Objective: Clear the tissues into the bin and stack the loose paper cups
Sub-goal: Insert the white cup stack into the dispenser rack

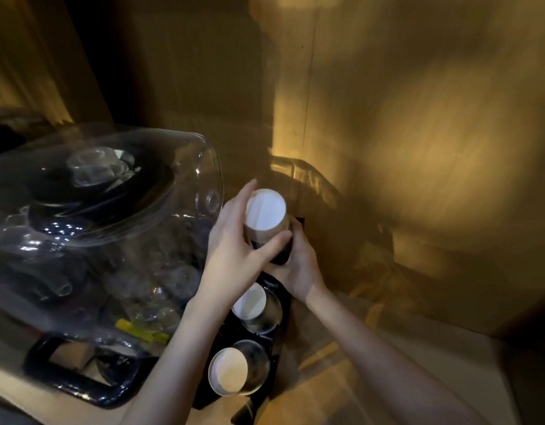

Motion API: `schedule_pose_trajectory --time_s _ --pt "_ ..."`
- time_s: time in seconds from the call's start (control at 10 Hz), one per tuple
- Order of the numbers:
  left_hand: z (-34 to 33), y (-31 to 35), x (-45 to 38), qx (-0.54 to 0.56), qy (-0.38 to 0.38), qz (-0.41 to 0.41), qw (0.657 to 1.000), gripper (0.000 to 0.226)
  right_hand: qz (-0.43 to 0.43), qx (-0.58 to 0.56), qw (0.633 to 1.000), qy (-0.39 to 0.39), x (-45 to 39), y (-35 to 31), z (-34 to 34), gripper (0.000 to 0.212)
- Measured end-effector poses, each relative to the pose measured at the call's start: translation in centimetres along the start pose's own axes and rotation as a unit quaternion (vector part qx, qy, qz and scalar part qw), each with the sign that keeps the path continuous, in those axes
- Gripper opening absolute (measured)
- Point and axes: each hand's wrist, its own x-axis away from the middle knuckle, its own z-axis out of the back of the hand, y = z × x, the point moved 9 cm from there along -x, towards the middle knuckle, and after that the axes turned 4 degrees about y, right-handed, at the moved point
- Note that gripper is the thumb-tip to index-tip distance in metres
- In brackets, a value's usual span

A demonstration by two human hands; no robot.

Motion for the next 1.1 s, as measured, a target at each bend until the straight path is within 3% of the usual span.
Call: schedule_pose_trajectory --time_s 0.3,0.6,0.8,0.9,1.1 --pt "-4.9 -4.1 -0.2 -0.117 -0.111 0.039 0.986 0.065 -0.035 0.071 0.996 -0.036 -0.1 3.0 -0.8 0.071" --pt "-6.6 -5.6 -0.6 -0.111 -0.146 0.047 0.982 0.064 -0.014 0.099 0.995 0.009 0.8 2.9 -0.1 0.075" --pt "-6.9 -6.0 -0.5 -0.089 -0.154 0.025 0.984 0.065 -0.024 0.096 0.995 -0.019 1.1 2.4 0.1 0.077" --pt "-7.0 -5.9 -0.3 -0.097 -0.161 0.038 0.981 0.068 -0.036 0.043 0.998 -0.038 1.1 1.6 1.0 0.062" --pt "-6.9 -5.2 -0.9 -0.140 -0.176 0.061 0.973 0.063 -0.011 -0.029 0.996 0.082 1.7 -1.8 7.3 0.019"
